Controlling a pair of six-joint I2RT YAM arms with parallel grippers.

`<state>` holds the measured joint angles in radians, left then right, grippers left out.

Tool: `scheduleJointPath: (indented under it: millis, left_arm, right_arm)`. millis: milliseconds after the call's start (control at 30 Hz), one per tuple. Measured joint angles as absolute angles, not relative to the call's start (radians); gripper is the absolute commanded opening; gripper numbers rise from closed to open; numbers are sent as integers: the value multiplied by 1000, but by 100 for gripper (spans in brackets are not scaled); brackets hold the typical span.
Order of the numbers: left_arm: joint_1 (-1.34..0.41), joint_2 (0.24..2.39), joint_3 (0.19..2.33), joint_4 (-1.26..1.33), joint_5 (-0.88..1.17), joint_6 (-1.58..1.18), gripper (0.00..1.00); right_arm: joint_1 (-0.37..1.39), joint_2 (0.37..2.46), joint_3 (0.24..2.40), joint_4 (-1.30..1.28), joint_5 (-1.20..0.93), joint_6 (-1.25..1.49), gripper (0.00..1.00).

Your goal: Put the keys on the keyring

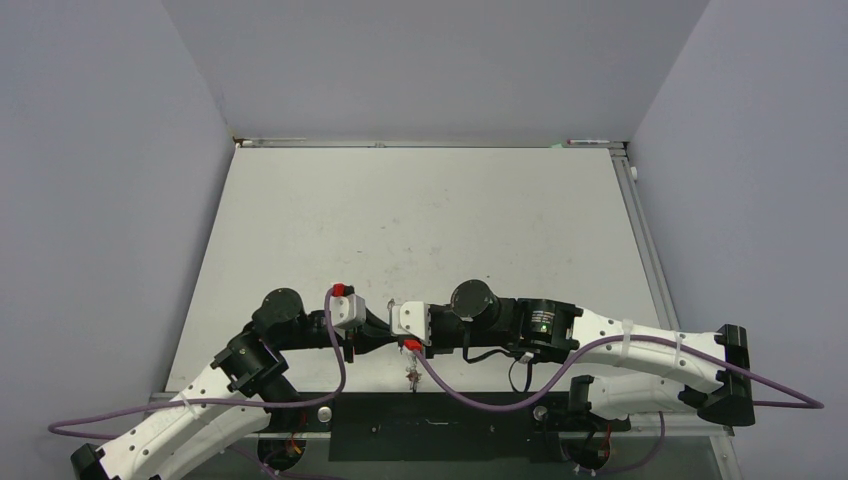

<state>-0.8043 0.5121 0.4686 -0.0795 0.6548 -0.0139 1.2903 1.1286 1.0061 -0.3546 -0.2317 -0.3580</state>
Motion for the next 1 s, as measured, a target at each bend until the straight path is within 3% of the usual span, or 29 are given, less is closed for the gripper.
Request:
scheduleJointPath:
  millis: [267,833,1000]
  left_arm:
    - [-804,511,469,-80,649,-14,0]
    - [-804,496,469,-87,648,-14,0]
    - [-804,499,469,-87,648,-14,0]
  right_arm:
    - [1291,1129,1006,-357,-224,-360,20]
    - [1291,1127,1006,-370,-224,-375,27]
    - [1291,1127,1006,-369,-225,-377,19]
